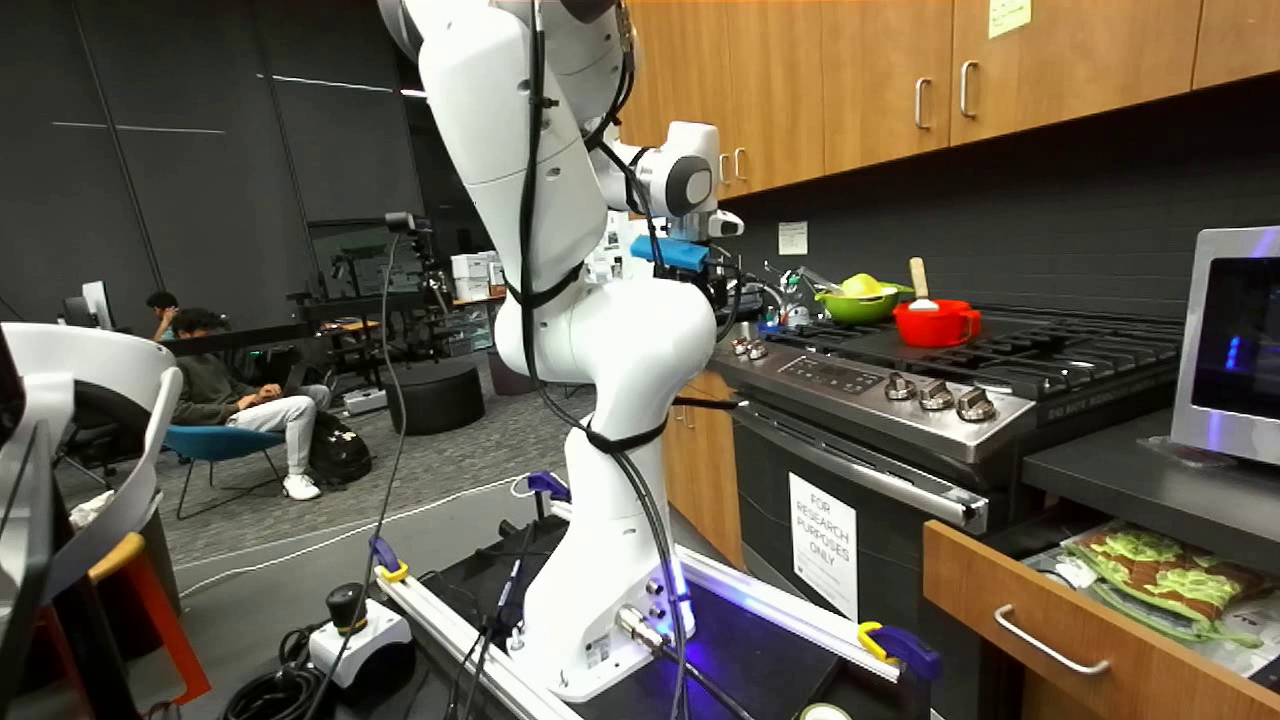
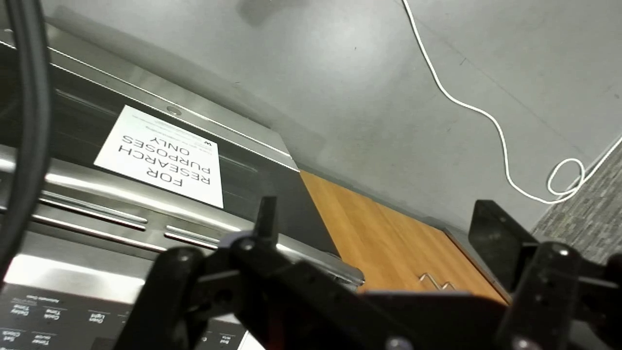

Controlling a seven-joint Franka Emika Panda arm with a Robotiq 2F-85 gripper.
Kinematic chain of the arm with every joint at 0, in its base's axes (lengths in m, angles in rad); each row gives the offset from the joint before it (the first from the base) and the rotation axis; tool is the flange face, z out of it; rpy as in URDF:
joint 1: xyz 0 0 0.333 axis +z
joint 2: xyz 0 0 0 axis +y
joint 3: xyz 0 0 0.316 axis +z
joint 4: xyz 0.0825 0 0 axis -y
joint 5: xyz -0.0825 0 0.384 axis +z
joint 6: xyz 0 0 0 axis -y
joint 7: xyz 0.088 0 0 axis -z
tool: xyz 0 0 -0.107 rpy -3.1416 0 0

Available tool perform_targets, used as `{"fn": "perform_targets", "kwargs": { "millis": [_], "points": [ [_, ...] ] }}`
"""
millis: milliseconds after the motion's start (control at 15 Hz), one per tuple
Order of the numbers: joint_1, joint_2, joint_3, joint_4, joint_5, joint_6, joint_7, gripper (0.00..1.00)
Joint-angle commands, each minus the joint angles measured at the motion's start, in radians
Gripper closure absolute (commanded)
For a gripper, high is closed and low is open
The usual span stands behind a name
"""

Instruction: Close the top drawer of the kitchen unit

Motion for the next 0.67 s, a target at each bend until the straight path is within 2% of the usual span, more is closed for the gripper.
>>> {"fn": "perform_targets", "kwargs": {
  "millis": [0,600],
  "points": [
    [-0.029,-0.012,-0.024,-0.028,0.015,-0.009,0.020,0.00],
    [-0.098,-0.026,-0.058,-0.129,0.064,-0.014,0.149,0.00]
  ]
}}
